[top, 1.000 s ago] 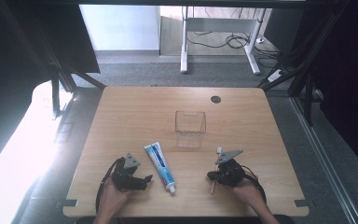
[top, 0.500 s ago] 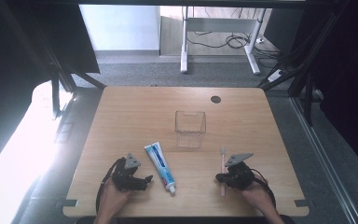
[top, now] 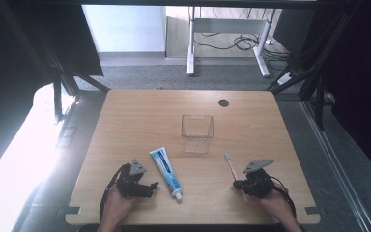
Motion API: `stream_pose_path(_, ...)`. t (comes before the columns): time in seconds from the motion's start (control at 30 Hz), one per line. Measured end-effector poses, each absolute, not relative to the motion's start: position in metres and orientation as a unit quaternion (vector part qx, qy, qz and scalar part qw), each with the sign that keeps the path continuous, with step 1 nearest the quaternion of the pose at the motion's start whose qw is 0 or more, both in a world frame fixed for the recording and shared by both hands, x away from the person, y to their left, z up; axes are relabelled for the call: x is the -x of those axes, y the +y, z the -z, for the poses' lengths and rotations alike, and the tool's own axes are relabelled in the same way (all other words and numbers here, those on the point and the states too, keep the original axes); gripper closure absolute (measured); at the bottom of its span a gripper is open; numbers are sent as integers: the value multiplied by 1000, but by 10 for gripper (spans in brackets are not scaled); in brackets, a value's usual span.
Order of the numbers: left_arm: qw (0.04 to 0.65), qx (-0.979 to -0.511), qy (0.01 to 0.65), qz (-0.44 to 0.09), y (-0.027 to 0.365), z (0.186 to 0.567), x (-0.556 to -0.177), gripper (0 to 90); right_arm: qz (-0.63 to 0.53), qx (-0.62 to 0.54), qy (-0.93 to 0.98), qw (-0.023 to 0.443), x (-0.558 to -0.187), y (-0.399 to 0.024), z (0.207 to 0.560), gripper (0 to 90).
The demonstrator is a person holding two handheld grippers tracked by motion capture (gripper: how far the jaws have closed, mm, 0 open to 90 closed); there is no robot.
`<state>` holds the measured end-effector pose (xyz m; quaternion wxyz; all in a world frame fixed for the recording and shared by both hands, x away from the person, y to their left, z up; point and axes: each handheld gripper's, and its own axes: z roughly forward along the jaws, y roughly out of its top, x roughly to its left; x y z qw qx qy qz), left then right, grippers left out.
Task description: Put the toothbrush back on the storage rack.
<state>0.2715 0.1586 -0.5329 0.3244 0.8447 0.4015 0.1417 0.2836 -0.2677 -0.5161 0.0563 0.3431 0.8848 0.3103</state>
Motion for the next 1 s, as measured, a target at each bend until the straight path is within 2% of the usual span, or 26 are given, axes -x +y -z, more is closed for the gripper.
stream_pose_path(1.0,318,-848,400,-143,156,534,-272,131,-282,-386,874,81,-290,-320,514,865)
